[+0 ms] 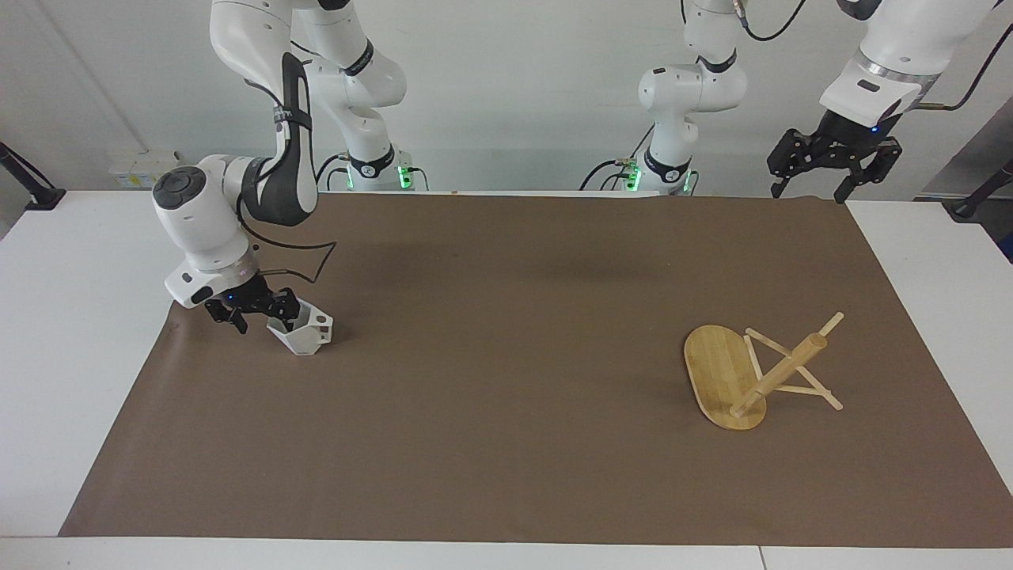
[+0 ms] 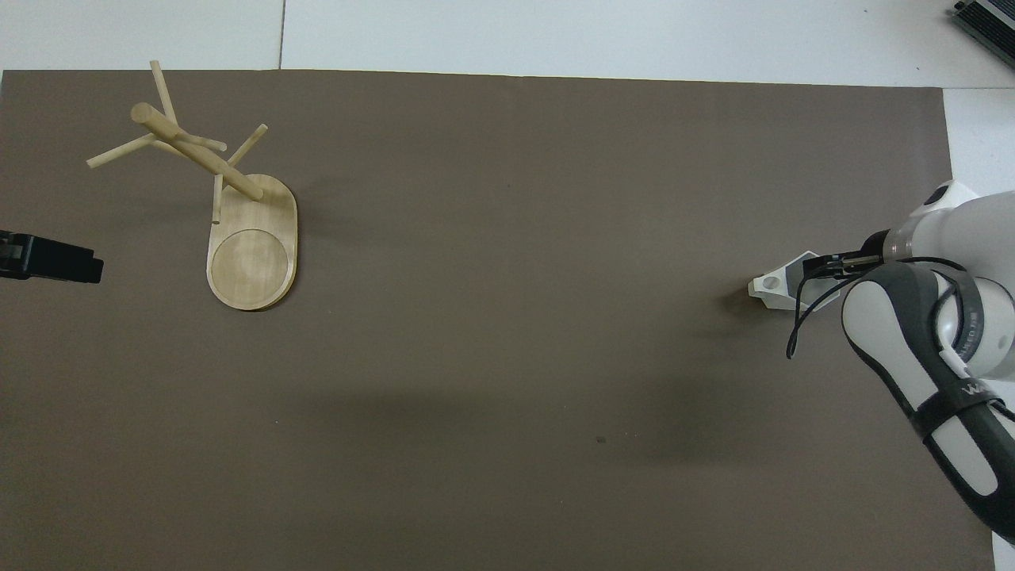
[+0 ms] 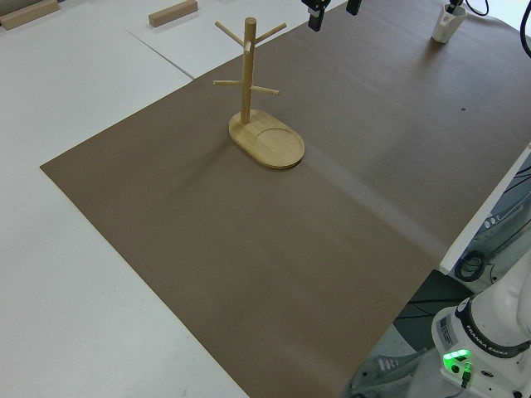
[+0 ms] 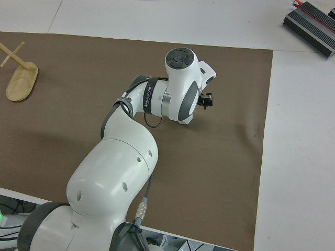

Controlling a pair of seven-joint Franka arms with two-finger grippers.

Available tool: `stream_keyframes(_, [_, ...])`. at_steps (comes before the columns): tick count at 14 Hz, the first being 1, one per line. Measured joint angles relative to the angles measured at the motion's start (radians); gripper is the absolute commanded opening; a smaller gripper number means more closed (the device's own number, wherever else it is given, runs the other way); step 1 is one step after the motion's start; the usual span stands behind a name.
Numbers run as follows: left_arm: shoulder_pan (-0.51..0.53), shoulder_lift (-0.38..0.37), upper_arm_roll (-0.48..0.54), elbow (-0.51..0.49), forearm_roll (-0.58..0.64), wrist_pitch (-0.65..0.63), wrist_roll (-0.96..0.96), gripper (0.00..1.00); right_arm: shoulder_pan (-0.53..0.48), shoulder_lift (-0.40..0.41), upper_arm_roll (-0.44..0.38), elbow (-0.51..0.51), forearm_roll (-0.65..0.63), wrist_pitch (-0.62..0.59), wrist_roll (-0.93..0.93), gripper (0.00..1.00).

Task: Hang cup on rack
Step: 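Reach the right gripper to the white mug and grasp its rim, then lift the mug with the right gripper toward the left gripper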

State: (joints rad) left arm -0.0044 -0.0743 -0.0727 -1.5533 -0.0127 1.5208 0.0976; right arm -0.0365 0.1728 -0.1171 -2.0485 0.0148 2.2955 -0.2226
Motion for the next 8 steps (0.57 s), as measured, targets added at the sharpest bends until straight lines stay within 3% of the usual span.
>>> stream_keyframes(2, [0.000,0.000,0.000,0.000,0.000,0.000,0.000,1.00,0.000,0.000,0.000,0.000,0.000,0.000,0.000,0.09])
stream_keyframes(3, [0.000,0.000,0.000,0.000,0.000,0.000,0.000,1.00,0.001,0.000,0.002,0.000,0.000,0.000,0.000,0.00])
stream_keyframes(8, [0.000,0.000,0.000,0.000,0.000,0.000,0.000,1.00,0.003,-0.008,0.004,0.002,0.004,-0.003,0.001,0.00])
